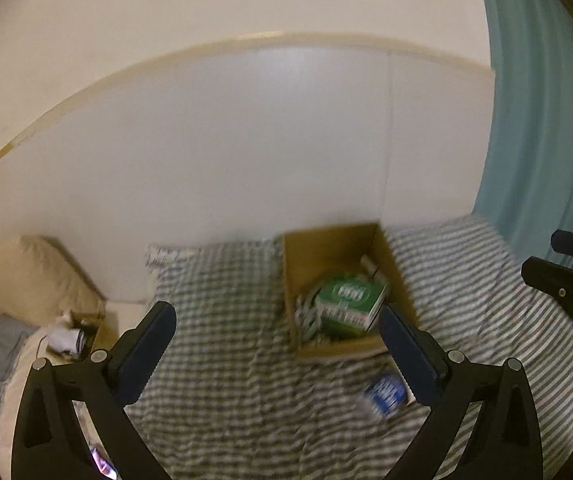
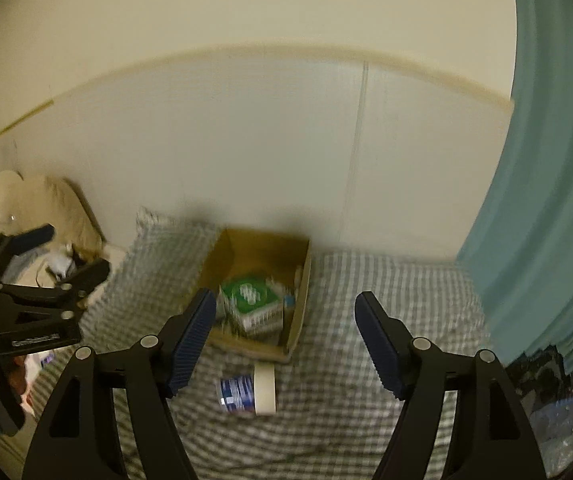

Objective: Organize objects
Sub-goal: 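Grasp the masking tape roll with the right gripper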

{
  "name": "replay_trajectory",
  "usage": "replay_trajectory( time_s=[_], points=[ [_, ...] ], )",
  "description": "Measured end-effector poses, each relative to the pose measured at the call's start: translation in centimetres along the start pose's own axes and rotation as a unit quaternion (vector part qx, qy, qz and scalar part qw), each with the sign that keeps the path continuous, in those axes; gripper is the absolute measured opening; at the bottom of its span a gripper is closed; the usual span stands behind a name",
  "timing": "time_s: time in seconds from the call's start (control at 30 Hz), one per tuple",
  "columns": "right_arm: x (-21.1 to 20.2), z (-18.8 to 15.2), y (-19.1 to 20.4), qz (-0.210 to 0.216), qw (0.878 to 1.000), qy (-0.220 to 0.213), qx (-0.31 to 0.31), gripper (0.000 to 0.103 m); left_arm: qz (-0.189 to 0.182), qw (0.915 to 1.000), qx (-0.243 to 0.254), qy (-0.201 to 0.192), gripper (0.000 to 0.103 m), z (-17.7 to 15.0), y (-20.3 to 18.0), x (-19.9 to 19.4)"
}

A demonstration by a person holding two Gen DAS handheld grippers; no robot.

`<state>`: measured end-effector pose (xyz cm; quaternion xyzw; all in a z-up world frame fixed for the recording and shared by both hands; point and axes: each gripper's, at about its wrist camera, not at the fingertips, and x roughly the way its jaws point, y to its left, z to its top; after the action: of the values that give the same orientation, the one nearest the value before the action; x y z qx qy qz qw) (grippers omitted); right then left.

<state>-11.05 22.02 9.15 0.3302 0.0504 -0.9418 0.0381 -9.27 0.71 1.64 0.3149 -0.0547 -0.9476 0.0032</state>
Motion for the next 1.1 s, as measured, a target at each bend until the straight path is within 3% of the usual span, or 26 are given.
replay_trajectory(
  time_s=[0.23,0.4,0.6,0.7,0.87,0.97,1.1],
  points=[
    [8.3,-7.8,0.2,0.003,0.996,0.094,0.001,0.072,-0.017,0.9974,-0.022,0.067,0.103,-7.6,-1.1,4.7],
    [13.2,-12.7,-0.2,0.009,0.988,0.155,-0.002,0.072,-0.014,0.9929,-0.005,0.118,0.103,-11.3,-3.1,9.0],
    [17.0,-15.0,1.4,0.013,0.982,0.184,-0.036,0.071,-0.020,0.9884,-0.008,0.150,0.103,-13.1,-3.8,11.9],
    [18.8,-15.4,1.8,0.018,0.983,0.183,-0.012,0.071,-0.020,0.9868,-0.006,0.161,0.103,-14.0,-4.1,13.0],
    [20.8,-15.3,1.8,0.030,0.981,0.191,0.011,0.059,-0.038,0.9829,0.007,0.180,0.103,-15.1,-4.6,14.4],
    [21.0,-15.0,1.5,0.042,0.980,0.193,0.017,0.031,-0.028,0.9808,0.028,0.191,0.103,-15.5,-5.6,15.1],
    [20.1,-14.2,1.5,0.033,0.983,0.180,-0.008,0.030,-0.035,0.9797,0.044,0.193,0.103,-15.6,-6.8,15.0]
  ],
)
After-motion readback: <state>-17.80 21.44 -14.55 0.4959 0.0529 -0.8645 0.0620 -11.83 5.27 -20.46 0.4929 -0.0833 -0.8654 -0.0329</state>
